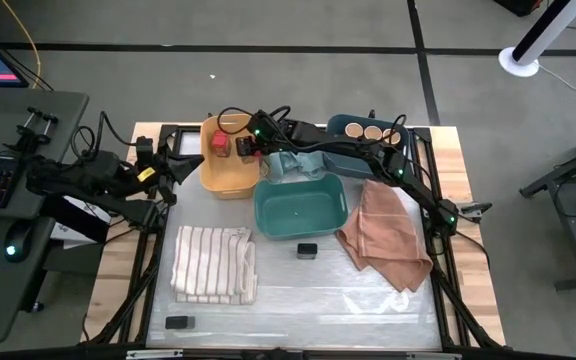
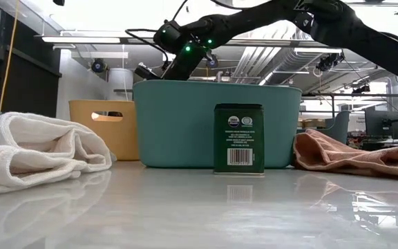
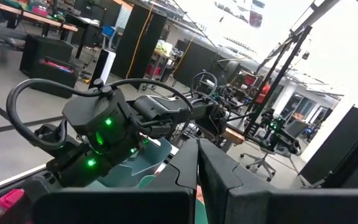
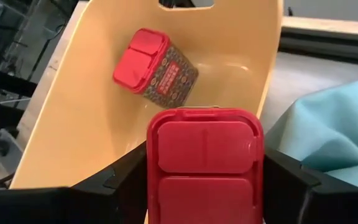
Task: Sort spices by type
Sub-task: Put the red seasoning can into the yellow bin
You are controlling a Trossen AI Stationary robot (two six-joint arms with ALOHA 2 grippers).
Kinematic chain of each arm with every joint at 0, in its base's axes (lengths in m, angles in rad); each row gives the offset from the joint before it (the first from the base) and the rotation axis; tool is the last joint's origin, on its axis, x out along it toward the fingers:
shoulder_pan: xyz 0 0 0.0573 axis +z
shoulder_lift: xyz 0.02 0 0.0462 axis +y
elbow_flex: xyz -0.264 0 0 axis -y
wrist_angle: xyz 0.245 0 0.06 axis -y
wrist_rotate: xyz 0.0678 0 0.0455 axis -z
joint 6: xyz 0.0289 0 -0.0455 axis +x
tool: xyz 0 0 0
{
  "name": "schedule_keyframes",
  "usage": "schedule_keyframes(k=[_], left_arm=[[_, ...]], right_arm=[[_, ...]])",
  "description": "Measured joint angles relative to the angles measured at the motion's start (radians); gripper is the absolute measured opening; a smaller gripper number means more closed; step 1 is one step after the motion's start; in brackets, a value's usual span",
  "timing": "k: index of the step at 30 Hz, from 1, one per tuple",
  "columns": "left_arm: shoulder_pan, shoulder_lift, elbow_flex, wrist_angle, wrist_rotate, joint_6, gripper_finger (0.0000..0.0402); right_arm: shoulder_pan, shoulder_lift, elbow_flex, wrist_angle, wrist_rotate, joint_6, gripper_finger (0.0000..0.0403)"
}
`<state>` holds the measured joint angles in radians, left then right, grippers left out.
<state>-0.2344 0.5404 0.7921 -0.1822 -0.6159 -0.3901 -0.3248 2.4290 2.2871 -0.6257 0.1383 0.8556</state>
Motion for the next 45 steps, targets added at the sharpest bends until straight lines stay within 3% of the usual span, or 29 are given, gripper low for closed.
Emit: schedule_keyframes(k=[11, 21, 29, 45], left_arm=[[0.000, 0.000, 0.000, -0.001, -0.025, 0.001, 0.0000], [0.000, 0.000, 0.000, 0.000, -0.025, 0.000, 0.0000], [0.000, 0.000, 0.000, 0.000, -0.025, 0.000, 0.0000], [0.000, 0.000, 0.000, 0.000, -0.025, 0.000, 0.0000]], right_arm=[[0.001, 0.015, 0.000, 0.002, 0.067, 0.054, 0.0231], [-0.002, 0.019, -0.002, -0.005, 0.062, 0.060, 0.0231], [-0.003, 0.019, -0.002, -0.017, 0.102, -0.021, 0.0232], [-0.002, 0.019, -0.001, -0.031, 0.102, -0.026, 0.0232]])
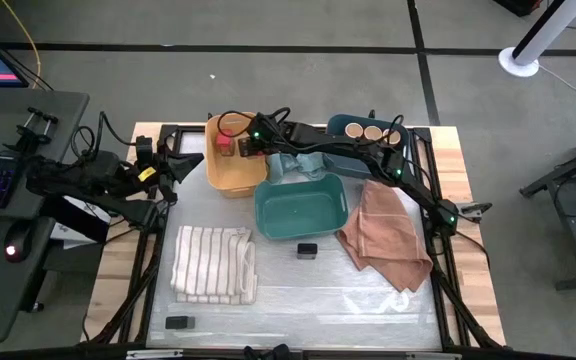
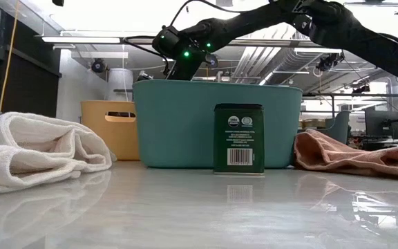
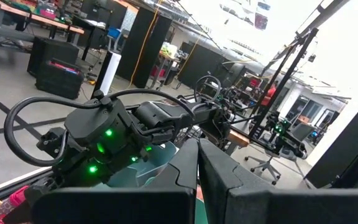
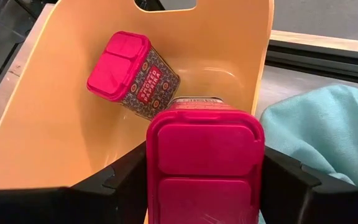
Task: Sort spices by type
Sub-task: Put the red seasoning can into the yellow bin
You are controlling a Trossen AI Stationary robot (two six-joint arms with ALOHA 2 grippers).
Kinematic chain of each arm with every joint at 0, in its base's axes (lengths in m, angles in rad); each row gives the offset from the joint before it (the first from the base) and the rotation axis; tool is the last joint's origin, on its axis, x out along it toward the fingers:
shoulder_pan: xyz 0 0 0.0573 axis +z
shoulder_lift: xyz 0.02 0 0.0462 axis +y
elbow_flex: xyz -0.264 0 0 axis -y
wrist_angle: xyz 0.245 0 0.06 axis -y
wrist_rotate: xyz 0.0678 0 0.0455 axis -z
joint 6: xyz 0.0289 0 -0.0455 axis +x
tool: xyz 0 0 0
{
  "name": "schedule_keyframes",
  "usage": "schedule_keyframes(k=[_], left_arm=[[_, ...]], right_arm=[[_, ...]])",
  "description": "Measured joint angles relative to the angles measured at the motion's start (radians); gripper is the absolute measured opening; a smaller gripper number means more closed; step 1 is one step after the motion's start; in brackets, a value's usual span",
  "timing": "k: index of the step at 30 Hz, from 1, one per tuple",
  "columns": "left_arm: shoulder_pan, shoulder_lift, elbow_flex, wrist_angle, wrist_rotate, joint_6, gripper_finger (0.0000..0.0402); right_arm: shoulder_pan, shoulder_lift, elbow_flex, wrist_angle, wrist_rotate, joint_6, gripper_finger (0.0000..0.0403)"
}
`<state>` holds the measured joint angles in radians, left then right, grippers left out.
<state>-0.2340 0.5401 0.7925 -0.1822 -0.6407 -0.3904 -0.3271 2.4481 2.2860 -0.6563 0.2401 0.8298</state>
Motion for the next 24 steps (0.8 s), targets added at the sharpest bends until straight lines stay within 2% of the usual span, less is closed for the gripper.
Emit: schedule_keyframes(k=[10, 20, 24], left_arm=[[0.000, 0.000, 0.000, 0.000, 0.000, 0.000, 0.0000], [0.000, 0.000, 0.000, 0.000, 0.000, 0.000, 0.0000], [0.000, 0.000, 0.000, 0.000, 0.000, 0.000, 0.0000]], right_arm=[[0.000, 0.000, 0.000, -0.008, 0.004, 0.001, 0.0235], [0.000, 0.000, 0.001, -0.018, 0.007, 0.002, 0.0306], [-0.002, 0.000, 0.001, -0.018, 0.007, 0.002, 0.0321]])
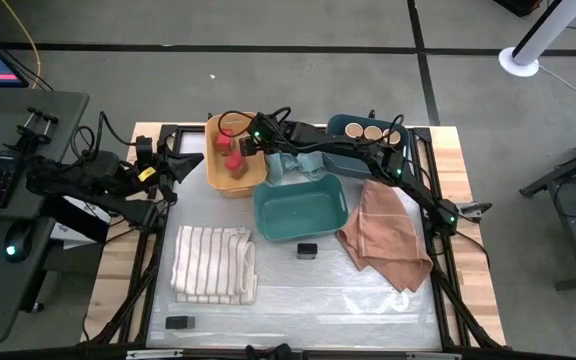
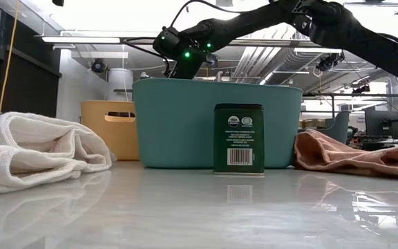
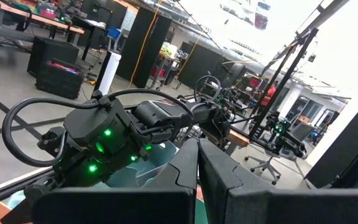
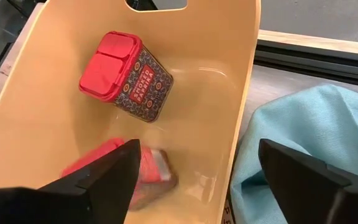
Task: Sort spices by type
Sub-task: Put the red seasoning can into the yellow bin
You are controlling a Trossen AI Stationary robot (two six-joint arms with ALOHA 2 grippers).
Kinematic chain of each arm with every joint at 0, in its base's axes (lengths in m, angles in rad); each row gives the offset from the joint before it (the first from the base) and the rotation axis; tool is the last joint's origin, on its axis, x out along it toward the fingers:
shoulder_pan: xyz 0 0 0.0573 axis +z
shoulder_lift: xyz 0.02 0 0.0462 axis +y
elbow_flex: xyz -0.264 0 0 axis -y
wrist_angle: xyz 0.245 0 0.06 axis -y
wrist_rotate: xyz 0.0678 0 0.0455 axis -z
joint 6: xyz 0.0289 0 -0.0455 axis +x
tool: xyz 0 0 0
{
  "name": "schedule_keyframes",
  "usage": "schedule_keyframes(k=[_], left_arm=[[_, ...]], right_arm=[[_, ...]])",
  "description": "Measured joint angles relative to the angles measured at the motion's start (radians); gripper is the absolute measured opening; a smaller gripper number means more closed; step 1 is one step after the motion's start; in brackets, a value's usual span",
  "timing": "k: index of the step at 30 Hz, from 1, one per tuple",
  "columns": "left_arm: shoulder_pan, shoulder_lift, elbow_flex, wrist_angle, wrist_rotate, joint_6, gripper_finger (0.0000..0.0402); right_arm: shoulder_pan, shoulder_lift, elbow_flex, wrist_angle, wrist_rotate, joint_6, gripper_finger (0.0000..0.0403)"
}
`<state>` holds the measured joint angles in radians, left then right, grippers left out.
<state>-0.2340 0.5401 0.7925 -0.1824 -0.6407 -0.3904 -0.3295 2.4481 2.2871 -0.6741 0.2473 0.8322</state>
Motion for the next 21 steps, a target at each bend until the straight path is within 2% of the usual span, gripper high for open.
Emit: schedule_keyframes(k=[5, 9, 12, 16, 18, 21], left_arm=[[0.000, 0.000, 0.000, 0.000, 0.000, 0.000, 0.0000], [0.000, 0.000, 0.000, 0.000, 0.000, 0.000, 0.0000], [0.000, 0.000, 0.000, 0.003, -0.005, 0.000, 0.0000], [0.012, 0.015, 0.003, 0.040, -0.094, -0.024, 0.0000], [0.034, 0.029, 0.017, 0.025, -0.103, -0.004, 0.0000], [0.077, 0.070, 0.063, -0.012, -0.076, 0.018, 0.0000]], right_arm=[[-0.021, 0.001, 0.017, -0.006, -0.041, -0.004, 0.0323], [-0.064, 0.001, 0.071, 0.000, -0.167, -0.066, 0.0323], [-0.100, -0.026, 0.060, 0.002, -0.291, -0.145, 0.0323], [-0.134, -0.039, 0.069, -0.070, -0.442, -0.243, 0.0323], [-0.144, -0.039, 0.069, -0.123, -0.508, -0.254, 0.0323], [-0.149, -0.039, 0.061, -0.197, -0.538, -0.239, 0.0323]])
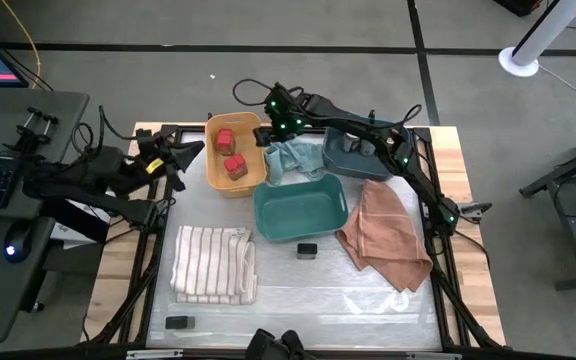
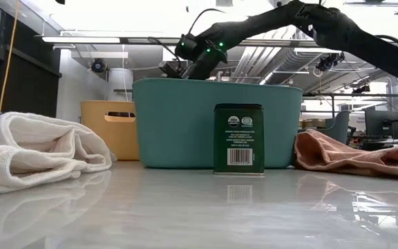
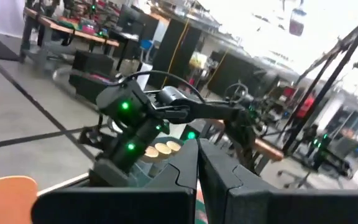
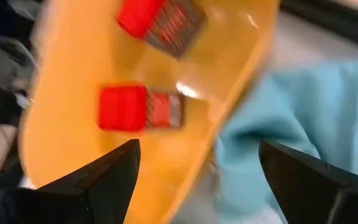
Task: Sort spices by type
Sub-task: Put the red seasoning can into the yellow bin
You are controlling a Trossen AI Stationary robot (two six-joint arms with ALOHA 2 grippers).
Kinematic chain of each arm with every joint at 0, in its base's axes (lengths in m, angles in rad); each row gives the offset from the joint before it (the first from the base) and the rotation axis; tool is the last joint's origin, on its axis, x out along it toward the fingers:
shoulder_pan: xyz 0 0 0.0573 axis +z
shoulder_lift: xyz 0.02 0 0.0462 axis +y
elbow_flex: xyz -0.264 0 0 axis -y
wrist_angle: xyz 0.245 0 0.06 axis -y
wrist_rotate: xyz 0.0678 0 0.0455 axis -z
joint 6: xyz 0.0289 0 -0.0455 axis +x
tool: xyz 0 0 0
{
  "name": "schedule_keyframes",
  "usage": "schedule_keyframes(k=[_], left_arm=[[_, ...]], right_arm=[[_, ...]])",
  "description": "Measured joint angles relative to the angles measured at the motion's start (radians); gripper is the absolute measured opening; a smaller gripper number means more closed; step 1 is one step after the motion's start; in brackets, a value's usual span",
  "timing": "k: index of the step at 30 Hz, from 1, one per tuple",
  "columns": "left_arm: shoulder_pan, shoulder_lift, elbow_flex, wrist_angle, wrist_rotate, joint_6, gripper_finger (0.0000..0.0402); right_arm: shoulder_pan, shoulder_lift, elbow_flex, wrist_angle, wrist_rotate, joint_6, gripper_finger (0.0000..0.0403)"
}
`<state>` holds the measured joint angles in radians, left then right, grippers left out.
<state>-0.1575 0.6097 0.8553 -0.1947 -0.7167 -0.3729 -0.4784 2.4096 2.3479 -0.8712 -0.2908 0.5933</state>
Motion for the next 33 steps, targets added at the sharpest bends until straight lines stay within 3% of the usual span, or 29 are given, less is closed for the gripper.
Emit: schedule_keyframes(k=[5, 9, 14, 17, 20, 23, 27, 31, 33], left_arm=[[0.100, 0.097, 0.127, -0.198, 0.107, -0.001, 0.0000], [0.205, 0.191, 0.226, -0.359, 0.195, -0.010, 0.0000], [0.369, 0.313, 0.286, -0.562, 0.310, -0.045, 0.0000], [0.486, 0.393, 0.290, -0.625, 0.454, -0.047, 0.0000], [0.608, 0.495, 0.315, -0.651, 0.606, 0.002, 0.0000], [0.691, 0.625, 0.369, -0.715, 0.658, 0.058, 0.0000], [0.743, 0.759, 0.426, -0.808, 0.660, 0.095, 0.0000], [0.742, 0.809, 0.425, -0.884, 0.662, 0.087, 0.0000], [0.730, 0.801, 0.401, -0.889, 0.663, 0.088, 0.0000]], right_arm=[[-0.007, 0.001, -0.003, -0.100, -0.054, -0.061, 0.0323], [-0.019, -0.033, 0.005, -0.158, -0.039, -0.104, 0.0323], [-0.019, -0.176, 0.009, -0.271, 0.137, -0.202, 0.0323], [-0.019, -0.239, 0.009, -0.403, 0.242, -0.256, 0.0323], [-0.013, -0.285, 0.007, -0.532, 0.281, -0.319, 0.0323], [0.004, -0.308, 0.009, -0.658, 0.358, -0.326, 0.0315], [0.037, -0.310, 0.006, -0.695, 0.510, -0.370, 0.0245], [0.043, -0.328, 0.007, -0.700, 0.544, -0.415, 0.0078], [0.031, -0.344, -0.010, -0.697, 0.548, -0.447, 0.0022]])
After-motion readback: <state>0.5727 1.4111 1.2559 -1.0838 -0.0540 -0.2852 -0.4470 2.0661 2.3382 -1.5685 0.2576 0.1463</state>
